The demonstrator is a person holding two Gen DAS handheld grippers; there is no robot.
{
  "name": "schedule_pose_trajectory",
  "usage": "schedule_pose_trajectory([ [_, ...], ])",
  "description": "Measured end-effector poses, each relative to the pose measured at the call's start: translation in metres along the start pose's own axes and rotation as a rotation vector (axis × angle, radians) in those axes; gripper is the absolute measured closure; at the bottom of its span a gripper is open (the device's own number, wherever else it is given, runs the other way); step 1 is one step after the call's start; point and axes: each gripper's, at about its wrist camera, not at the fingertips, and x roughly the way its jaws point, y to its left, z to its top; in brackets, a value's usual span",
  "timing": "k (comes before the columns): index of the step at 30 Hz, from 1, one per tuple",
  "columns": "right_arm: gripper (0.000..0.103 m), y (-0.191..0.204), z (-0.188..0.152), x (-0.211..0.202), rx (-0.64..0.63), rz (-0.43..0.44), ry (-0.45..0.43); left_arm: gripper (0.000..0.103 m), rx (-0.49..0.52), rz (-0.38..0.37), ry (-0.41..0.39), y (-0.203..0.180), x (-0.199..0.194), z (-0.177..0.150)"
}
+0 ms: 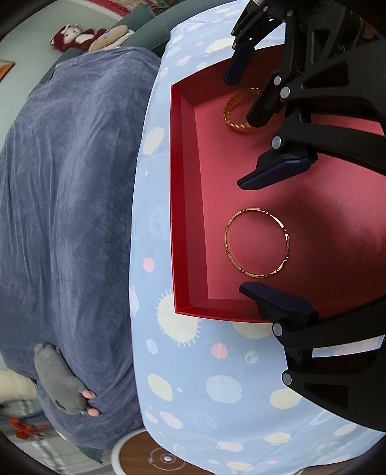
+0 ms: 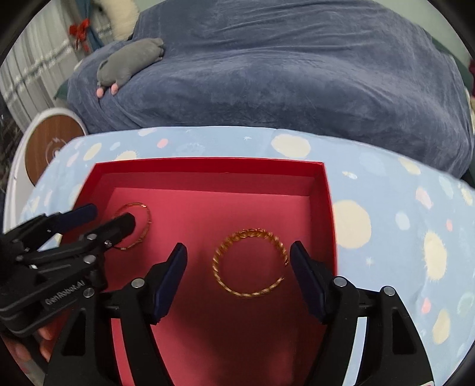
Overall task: Organize jewelry
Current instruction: 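Withdraw both grippers from the red box back toward the bracelets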
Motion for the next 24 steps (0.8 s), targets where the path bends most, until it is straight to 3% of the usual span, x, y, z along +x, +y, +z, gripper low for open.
schedule_pose_trajectory([
  [4, 0.034, -0.008, -0.002, -0.005, 0.040, -0.003, -0.003, 0.038, 0.034, 0.033, -0.047, -0.010, -0.009, -0.003],
  [6, 0.034, -0.008, -0.001, -0.014, 0.045, -0.005, -0.016, 0.031, -0.004, 0.028, -0.076, -0.008, -0.021, -0.003],
  [12, 0.034, -0.003, -0.015, -0.073, 0.017, -0.007, -0.107, 0.030, -0.111, -0.018, -0.137, 0.011, -0.067, -0.007],
  [17, 0.033, -0.006, -0.062, -0.117, 0.017, -0.010, -0.126, 0.028, -0.146, -0.017, -0.144, 0.025, -0.107, -0.041],
  [24, 0.033, -0.004, -0.132, -0.158, 0.045, -0.020, -0.099, 0.028, -0.156, 0.006, -0.072, 0.034, -0.142, -0.117],
])
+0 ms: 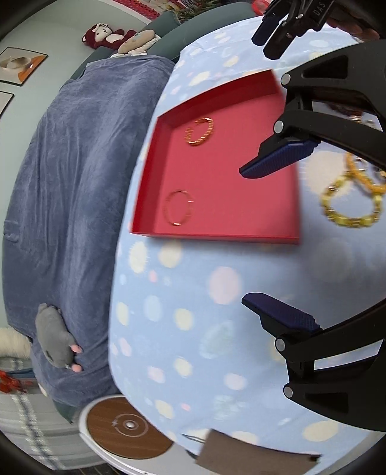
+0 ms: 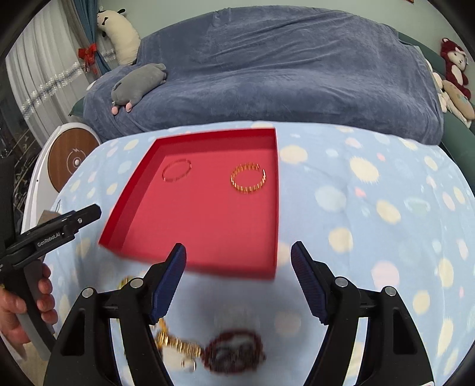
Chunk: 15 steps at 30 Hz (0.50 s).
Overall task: Organize jewelry
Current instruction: 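Withdraw both grippers from the red box back toward the bracelets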
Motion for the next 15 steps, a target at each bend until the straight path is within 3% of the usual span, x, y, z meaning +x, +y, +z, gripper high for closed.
schedule_pose_trajectory([
  [10, 0.033, -0.001, -0.094, -0.039, 0.102, -0.011, 0.049, 0.028, -0.039, -0.032, 0.080, 0.005, -0.039, -0.100],
  [15, 0.033, 0.001, -0.135, -0.046, 0.119, -0.018, 0.084, 0.028, 0.006, -0.035, 0.118, -0.010, -0.040, -0.132],
])
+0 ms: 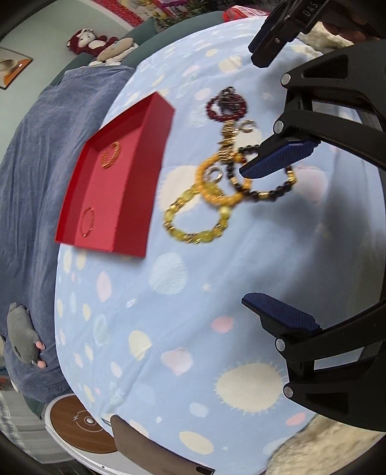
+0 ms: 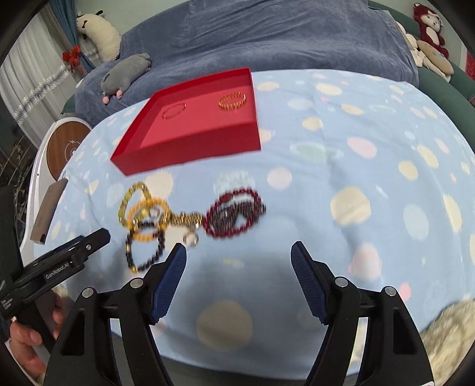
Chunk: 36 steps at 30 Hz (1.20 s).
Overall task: Organize jewelry
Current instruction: 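Withdraw both grippers from the red box back toward the bracelets, then grasp the black bead bracelet with the left gripper while the right gripper grasps the garnet bracelet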
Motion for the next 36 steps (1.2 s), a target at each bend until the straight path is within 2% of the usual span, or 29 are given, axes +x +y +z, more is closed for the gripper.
schedule_pose_trajectory([
  [5, 0.033, 0.003, -0.019, -0.001, -0.018, -0.013, 0.003, 0.028, 0.058, -0.001, -0.007, -0.022, 0.007, -0.009],
  [7, 0.033, 0.005, -0.020, -0.002, -0.028, -0.014, -0.006, 0.032, 0.068, 0.002, -0.002, -0.027, 0.012, -0.009],
  [9, 0.033, 0.006, -0.020, -0.001, -0.035, -0.017, -0.013, 0.042, 0.068, -0.005, 0.012, -0.030, 0.020, -0.010],
  [13, 0.033, 0.003, -0.022, 0.004, -0.026, -0.021, 0.004, 0.054, 0.090, 0.007, 0.008, -0.035, 0.028, -0.013],
  [17, 0.033, 0.000, -0.021, 0.010, -0.007, -0.023, 0.014, 0.082, 0.110, -0.003, -0.001, -0.035, 0.028, -0.014],
  [18, 0.033, -0.001, -0.021, 0.012, -0.002, -0.024, 0.016, 0.090, 0.100, -0.021, 0.002, -0.033, 0.028, -0.014],
  [19, 0.033, -0.001, -0.020, 0.013, 0.002, -0.023, 0.018, 0.095, 0.091, -0.042, 0.008, -0.031, 0.028, -0.014],
  [26, 0.033, -0.001, -0.020, 0.016, 0.001, -0.019, 0.022, 0.095, 0.065, -0.062, -0.020, -0.023, 0.015, -0.014],
  [31, 0.035, 0.001, -0.018, 0.017, 0.005, -0.001, 0.019, 0.095, 0.008, -0.059, -0.032, -0.010, 0.007, -0.013],
  [36, 0.044, -0.001, -0.007, 0.024, 0.029, 0.014, 0.018, 0.095, -0.023, -0.041, -0.010, -0.002, 0.011, -0.013],
])
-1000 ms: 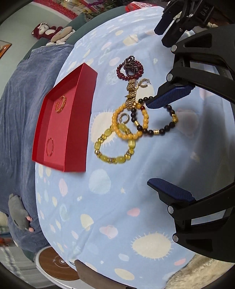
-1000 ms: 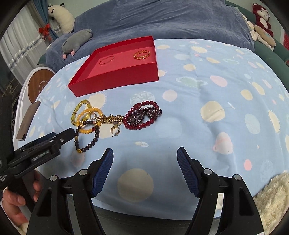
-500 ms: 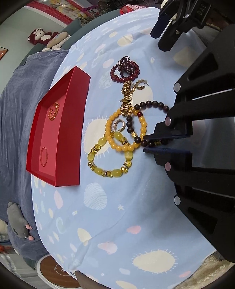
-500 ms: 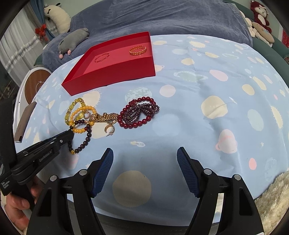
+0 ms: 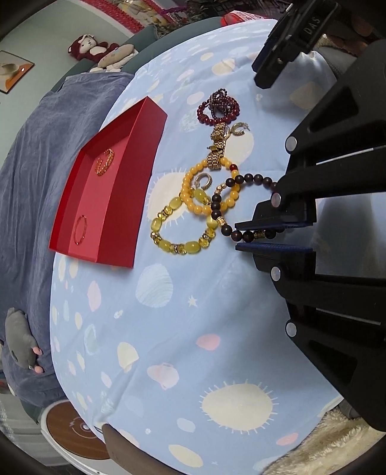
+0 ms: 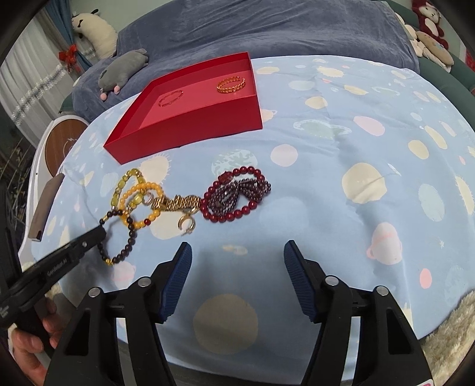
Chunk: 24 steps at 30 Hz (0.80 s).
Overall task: Organize jewelry
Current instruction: 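Grasp the black bead bracelet with the left gripper while the right gripper grasps the garnet bracelet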
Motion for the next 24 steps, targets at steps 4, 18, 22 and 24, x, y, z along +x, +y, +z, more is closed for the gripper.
schedule_pose_trajectory([
  [4, 0.054, 0.000, 0.012, 0.007, -0.004, -0.018, -0.006, 0.095, 0.003, 0.006, 0.002, 0.000, 0.001, -0.001],
  [18, 0.081, -0.009, 0.037, 0.035, -0.009, -0.054, 0.020, 0.095, -0.007, 0.010, 0.021, 0.003, 0.008, -0.002],
  [22, 0.089, -0.007, 0.035, 0.037, -0.016, -0.040, 0.030, 0.095, -0.011, 0.006, 0.021, 0.004, 0.008, -0.002],
  [24, 0.093, -0.007, 0.035, 0.035, -0.022, -0.041, 0.020, 0.095, -0.011, 0.006, 0.021, 0.004, 0.008, -0.001],
])
